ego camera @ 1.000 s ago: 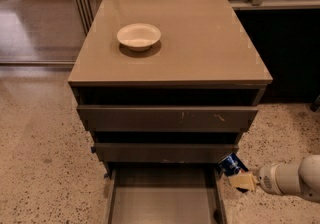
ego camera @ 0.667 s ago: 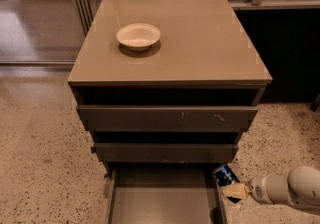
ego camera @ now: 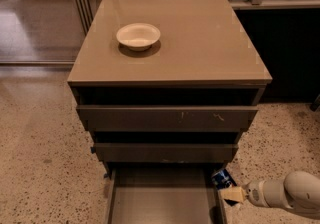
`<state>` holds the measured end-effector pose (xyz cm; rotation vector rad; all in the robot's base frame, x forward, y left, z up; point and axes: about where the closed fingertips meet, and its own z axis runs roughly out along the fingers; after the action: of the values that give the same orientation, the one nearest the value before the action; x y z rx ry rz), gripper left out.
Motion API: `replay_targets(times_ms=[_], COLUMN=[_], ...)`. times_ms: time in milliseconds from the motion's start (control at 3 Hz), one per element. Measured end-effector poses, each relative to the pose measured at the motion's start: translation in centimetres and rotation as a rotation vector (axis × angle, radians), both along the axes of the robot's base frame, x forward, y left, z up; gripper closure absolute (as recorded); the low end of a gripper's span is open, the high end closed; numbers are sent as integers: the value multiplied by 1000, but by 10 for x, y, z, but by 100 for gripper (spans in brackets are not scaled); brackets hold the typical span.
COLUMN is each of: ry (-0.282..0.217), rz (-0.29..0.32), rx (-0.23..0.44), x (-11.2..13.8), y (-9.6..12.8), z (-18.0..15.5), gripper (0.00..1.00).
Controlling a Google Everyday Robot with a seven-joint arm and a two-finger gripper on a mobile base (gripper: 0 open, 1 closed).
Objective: Place pepsi can into bottom drawer
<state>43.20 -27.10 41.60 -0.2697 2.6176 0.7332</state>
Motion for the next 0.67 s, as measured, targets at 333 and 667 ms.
replay_targets(times_ms=[333,667], ry=[58,137], rz=[-21,-7], rx=[82,119], x=[10,21], y=[6,18], z=[-59,-120], gripper=[100,100])
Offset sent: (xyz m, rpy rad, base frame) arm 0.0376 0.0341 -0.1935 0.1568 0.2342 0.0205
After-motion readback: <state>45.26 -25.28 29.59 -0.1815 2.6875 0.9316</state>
